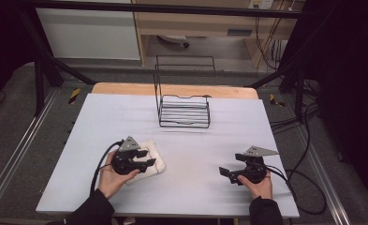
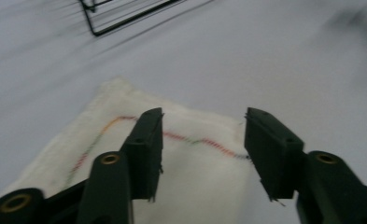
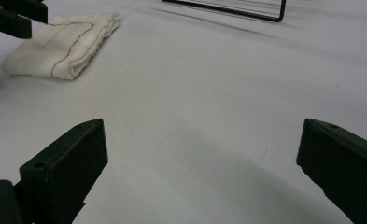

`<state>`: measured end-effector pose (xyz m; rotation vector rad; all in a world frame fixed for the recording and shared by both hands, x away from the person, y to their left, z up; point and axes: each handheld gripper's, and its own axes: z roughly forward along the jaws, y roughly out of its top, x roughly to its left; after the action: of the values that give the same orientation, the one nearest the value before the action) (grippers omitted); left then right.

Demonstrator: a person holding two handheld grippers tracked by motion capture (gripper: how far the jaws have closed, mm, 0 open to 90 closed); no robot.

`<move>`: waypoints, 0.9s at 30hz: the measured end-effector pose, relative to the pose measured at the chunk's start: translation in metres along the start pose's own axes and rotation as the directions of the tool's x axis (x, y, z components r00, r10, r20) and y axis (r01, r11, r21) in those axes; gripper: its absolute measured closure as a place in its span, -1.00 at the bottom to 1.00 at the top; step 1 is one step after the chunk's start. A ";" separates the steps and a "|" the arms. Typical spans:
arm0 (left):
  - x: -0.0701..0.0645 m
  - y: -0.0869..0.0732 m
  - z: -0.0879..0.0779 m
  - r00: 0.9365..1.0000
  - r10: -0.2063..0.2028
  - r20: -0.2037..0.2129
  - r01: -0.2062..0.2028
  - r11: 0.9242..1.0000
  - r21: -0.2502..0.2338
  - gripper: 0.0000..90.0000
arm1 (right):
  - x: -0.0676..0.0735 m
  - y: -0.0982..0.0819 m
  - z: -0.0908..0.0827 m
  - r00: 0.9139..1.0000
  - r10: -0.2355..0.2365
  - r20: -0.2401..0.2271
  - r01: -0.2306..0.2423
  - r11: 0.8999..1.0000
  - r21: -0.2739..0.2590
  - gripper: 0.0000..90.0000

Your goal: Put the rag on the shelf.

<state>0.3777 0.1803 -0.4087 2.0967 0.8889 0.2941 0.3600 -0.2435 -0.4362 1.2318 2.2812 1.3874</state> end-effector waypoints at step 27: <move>0.099 -0.041 -0.016 0.978 -0.141 -0.152 0.157 0.982 0.103 0.44 | 0.059 0.021 0.051 1.000 -0.010 -0.006 0.010 0.999 0.046 -0.84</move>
<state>0.4217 0.2746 -0.4394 2.1192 1.1677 0.3250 0.3620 -0.1626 -0.4324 1.2295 2.3323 1.3443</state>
